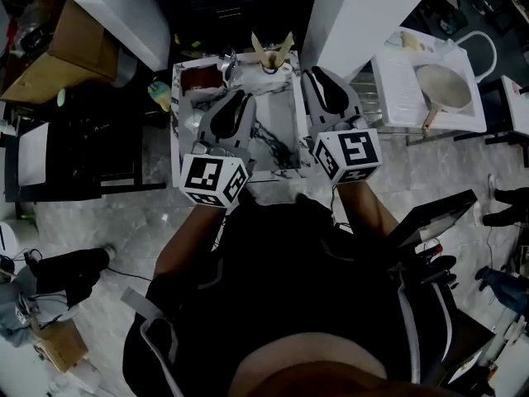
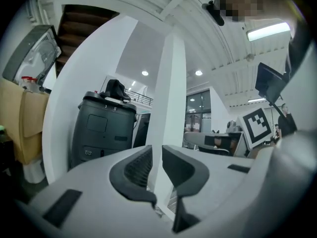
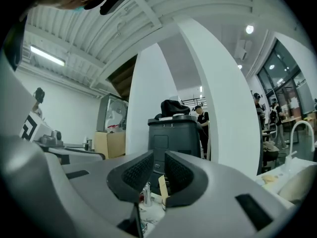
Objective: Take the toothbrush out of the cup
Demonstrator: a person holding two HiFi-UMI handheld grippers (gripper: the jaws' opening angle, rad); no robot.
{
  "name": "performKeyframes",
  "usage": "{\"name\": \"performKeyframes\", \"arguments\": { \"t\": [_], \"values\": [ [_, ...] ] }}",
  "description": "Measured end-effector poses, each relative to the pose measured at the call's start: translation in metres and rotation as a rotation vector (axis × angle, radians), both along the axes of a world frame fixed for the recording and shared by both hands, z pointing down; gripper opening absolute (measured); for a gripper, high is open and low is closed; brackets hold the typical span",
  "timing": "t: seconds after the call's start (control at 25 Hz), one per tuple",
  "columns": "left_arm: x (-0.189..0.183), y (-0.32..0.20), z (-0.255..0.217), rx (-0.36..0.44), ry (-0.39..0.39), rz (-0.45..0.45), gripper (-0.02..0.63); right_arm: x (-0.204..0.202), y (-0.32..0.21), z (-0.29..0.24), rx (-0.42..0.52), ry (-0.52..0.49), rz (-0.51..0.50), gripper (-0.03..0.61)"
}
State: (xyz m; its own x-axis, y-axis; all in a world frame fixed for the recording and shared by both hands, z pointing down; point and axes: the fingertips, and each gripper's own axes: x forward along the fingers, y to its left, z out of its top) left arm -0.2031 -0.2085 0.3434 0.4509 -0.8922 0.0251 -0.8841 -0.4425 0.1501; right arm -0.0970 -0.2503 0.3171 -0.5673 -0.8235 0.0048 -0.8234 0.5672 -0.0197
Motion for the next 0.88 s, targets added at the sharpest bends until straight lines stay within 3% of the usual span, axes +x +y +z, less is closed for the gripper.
{"name": "performKeyframes", "arguments": {
  "t": [0.16, 0.24, 0.56, 0.88],
  "values": [
    [-0.014, -0.011, 0.007, -0.012, 0.002, 0.008, 0.054, -0.006, -0.014, 0.007, -0.013, 0.008, 0.058, 0.095],
    [-0.016, -0.018, 0.010, -0.017, -0.009, 0.015, 0.089, -0.008, -0.022, 0.011, -0.012, 0.022, 0.070, 0.095],
    [-0.010, -0.042, 0.031, -0.087, 0.041, -0.042, 0.106, -0.001, -0.070, 0.062, -0.101, 0.043, 0.038, 0.126],
    [-0.003, -0.053, 0.055, -0.128, 0.035, -0.152, 0.006, 0.001, -0.110, 0.110, -0.154, 0.063, -0.026, 0.133]
  ]
}}
